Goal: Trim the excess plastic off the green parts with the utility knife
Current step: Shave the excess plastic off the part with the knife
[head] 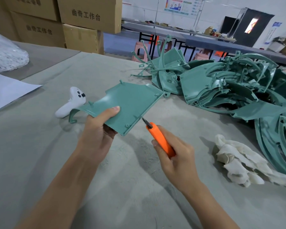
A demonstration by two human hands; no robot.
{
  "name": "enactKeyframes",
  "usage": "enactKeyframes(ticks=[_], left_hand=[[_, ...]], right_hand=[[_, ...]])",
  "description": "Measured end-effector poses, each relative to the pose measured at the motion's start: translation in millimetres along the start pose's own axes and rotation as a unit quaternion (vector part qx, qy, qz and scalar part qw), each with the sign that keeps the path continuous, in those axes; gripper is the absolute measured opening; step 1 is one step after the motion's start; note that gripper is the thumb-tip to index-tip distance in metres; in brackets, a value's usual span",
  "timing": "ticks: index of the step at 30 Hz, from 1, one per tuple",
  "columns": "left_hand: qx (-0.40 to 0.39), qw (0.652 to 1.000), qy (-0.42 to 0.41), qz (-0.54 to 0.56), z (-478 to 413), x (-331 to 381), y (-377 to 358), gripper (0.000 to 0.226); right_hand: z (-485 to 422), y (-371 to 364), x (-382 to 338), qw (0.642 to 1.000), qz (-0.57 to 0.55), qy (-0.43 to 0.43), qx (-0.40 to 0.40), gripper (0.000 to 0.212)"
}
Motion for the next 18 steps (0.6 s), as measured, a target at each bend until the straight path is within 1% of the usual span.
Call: enactKeyframes(ticks=[2, 5, 7, 11, 13, 16, 18], left_hand=[[-0.01, 1.0, 0.004, -0.004, 1, -1, -1, 0.024], [-0.023, 1.0, 0.014, -0.014, 2, -3, -4, 0.03], [-0.016, 1.0, 0.012, -0.016, 1, -4, -3, 0.028], [0.001, 1.0, 0.004, 0.003, 0, -2, 0, 0.025], [-0.002, 1.0, 0.003, 0.001, 0, -1, 0, 0.028], [-0.008, 1.0, 0.002, -0.017, -1, -1, 0, 0.025], [-0.002, 1.0, 0.002, -0.015, -2, -2, 1, 0.025]], right_hand=[[-5, 5, 5, 1.0, 0.01, -0.004, 0.018, 0.039], [-12, 12, 12, 0.998, 0.017, -0.039, 0.056, 0.034], [-10, 11, 8, 0.998, 0.018, -0.024, 0.049, 0.036], [0, 1, 1, 1.0, 0.009, 0.004, 0.004, 0.043], [-2, 3, 2, 1.0, 0.016, 0.005, 0.011, 0.045], [-7, 10, 5, 0.998, 0.04, -0.002, 0.041, 0.038], [-7, 10, 2, 0.998, 0.041, 0.0, 0.045, 0.037]])
Point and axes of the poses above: each hand's wrist, its own z-axis away from the middle knuckle, its own y-axis out of the back of the hand, x = y × z, the point moved 5 cm from there along -z, towards the middle knuckle, and after that the axes turned 4 degrees about y, right-handed, at the moved point
